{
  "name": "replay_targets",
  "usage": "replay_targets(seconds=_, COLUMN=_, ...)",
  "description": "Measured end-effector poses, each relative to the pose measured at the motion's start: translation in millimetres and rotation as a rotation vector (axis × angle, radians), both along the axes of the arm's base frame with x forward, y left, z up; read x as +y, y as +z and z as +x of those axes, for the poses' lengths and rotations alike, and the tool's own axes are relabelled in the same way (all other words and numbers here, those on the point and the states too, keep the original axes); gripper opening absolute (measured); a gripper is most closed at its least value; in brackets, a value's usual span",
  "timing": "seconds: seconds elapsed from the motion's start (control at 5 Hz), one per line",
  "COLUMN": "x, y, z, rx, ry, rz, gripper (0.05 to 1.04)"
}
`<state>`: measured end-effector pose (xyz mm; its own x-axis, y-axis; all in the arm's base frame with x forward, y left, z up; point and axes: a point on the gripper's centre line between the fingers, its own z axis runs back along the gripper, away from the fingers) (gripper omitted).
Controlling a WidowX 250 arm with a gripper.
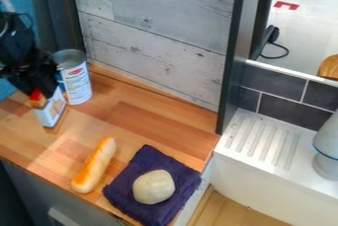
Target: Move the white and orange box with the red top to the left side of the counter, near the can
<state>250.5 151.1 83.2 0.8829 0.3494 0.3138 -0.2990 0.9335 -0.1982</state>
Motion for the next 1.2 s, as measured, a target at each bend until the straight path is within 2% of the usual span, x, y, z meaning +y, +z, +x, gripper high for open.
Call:
replay_targets(seconds=0.2, x=16, y=-18.0, z=5, rx=0.042, ry=0.003, rz=0.004, gripper=0.372)
replay_targets(seconds=0.4, x=36, y=-33.1, z=10, rx=0.078, ry=0.026, rz=-0.013, gripper=0.372)
replay_targets(seconds=0.8, x=55, y=-47.2, z=18, rx=0.108, ry=0.081, rz=-0.061, gripper=0.372)
replay_targets(seconds=1.2, x=57, y=-50.4, z=21, rx=0.113, ry=0.130, rz=-0.065, gripper=0.372)
